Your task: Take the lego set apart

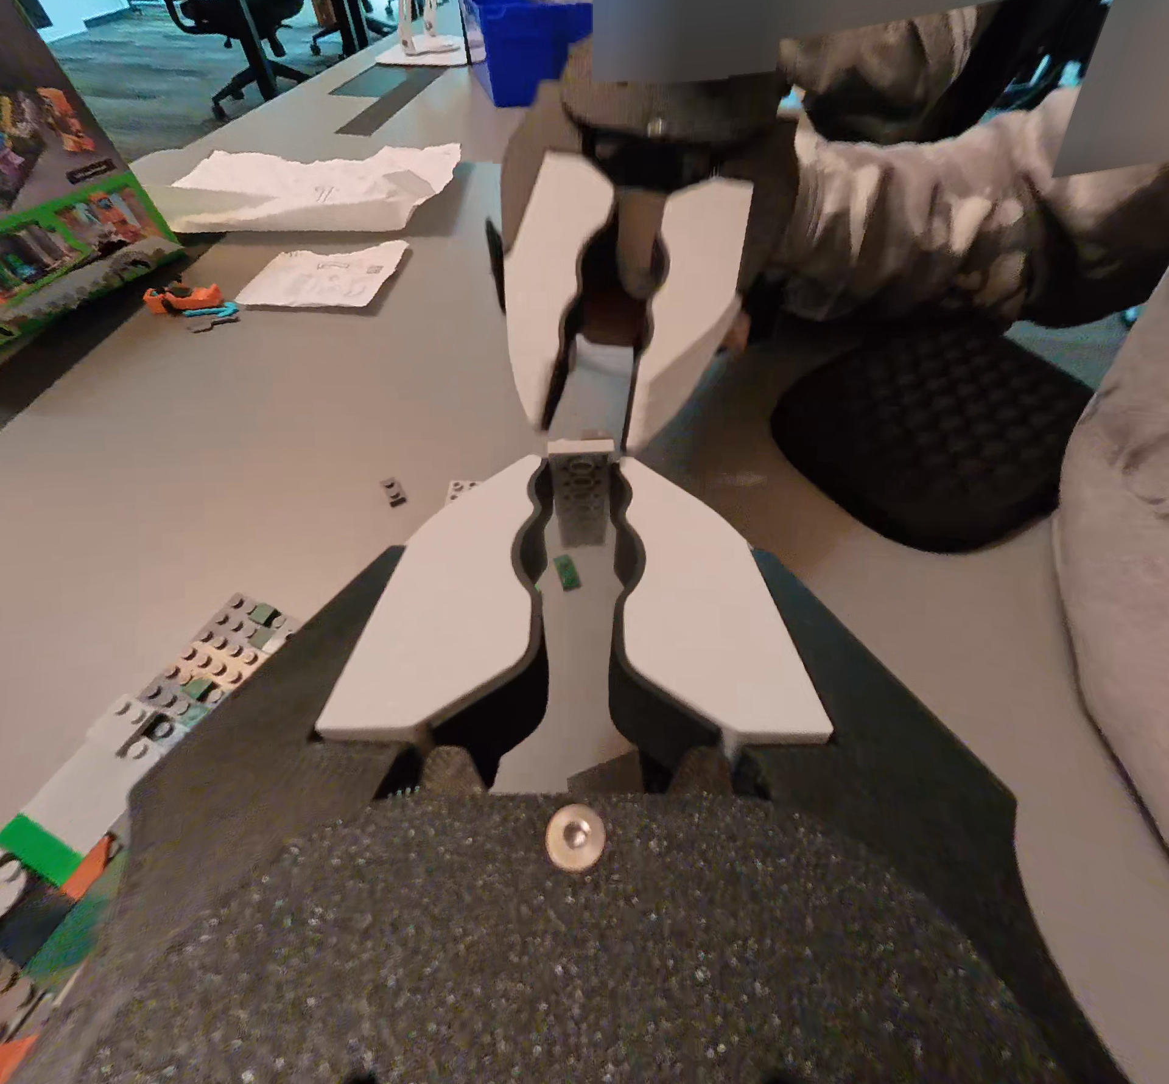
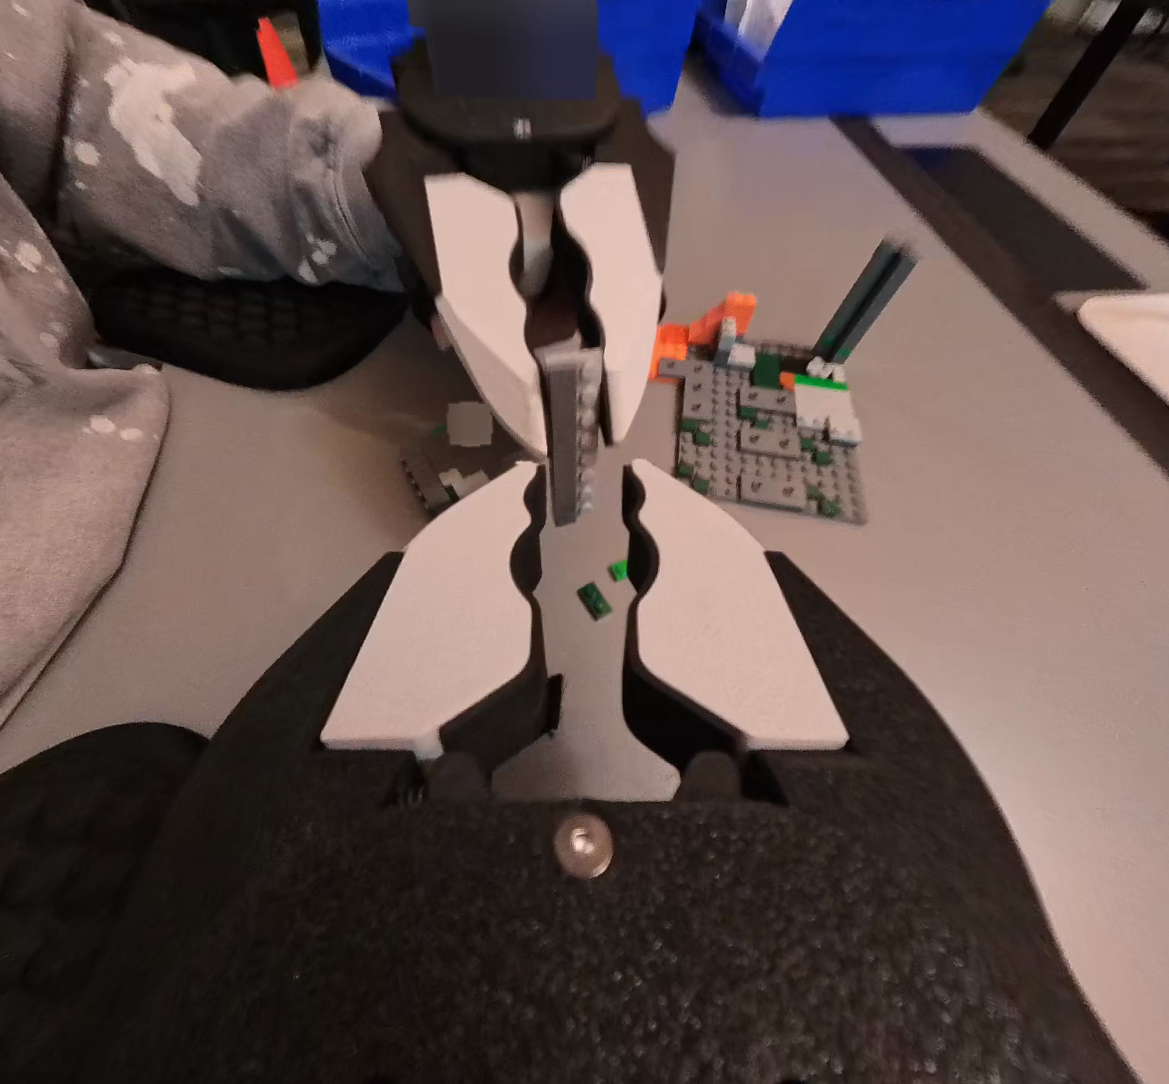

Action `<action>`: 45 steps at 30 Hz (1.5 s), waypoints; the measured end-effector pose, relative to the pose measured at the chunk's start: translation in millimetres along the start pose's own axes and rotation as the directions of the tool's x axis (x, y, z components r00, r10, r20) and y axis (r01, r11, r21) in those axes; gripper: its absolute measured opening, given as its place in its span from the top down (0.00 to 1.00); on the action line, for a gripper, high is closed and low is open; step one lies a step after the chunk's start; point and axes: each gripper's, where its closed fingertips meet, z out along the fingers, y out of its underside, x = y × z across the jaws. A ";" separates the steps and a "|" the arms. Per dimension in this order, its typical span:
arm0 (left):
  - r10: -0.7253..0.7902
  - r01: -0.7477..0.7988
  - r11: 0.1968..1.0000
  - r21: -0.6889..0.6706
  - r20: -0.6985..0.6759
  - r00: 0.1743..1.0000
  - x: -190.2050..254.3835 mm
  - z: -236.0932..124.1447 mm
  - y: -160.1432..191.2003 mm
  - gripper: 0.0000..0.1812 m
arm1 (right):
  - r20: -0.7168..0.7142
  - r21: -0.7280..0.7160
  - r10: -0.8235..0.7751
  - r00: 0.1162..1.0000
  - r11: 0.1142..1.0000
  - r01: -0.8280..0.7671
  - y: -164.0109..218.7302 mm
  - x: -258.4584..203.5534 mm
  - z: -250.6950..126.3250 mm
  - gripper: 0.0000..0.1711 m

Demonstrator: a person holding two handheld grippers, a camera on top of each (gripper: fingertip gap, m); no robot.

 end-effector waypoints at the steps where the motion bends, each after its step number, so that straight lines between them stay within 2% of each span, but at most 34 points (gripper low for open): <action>1: 0.016 -0.016 1.000 -0.020 0.009 1.000 0.3 1.4 1.8 0.91 | 0.001 0.045 -0.009 1.000 0.999 0.008 -9.0 -0.8 -4.5 0.87; 3: 0.054 -0.054 0.997 -0.048 0.016 0.998 3.5 5.4 2.5 0.91 | 0.015 0.084 -0.033 0.999 0.996 0.031 -19.1 -7.0 -6.9 0.88; 9: 0.133 -0.126 0.984 -0.124 0.050 0.990 5.9 12.2 7.5 0.91 | 0.010 0.045 -0.081 0.997 0.996 0.080 -14.0 -14.6 1.7 0.94; 17: 0.083 -0.081 0.989 -0.124 0.006 0.997 12.2 10.7 6.6 0.91 | -0.001 0.049 -0.172 0.985 0.984 0.172 -14.6 -19.5 1.5 0.95; 23: 0.035 -0.039 0.993 -0.113 -0.039 0.999 18.7 8.7 2.8 0.91 | 0.032 0.092 -0.160 0.987 0.983 0.157 -18.7 -23.9 0.0 0.95; 45: -0.085 0.107 0.977 0.184 -0.122 0.989 23.4 -6.5 -42.5 0.91 | 0.142 0.297 -0.050 0.989 0.955 0.005 -38.3 -20.4 -34.6 0.96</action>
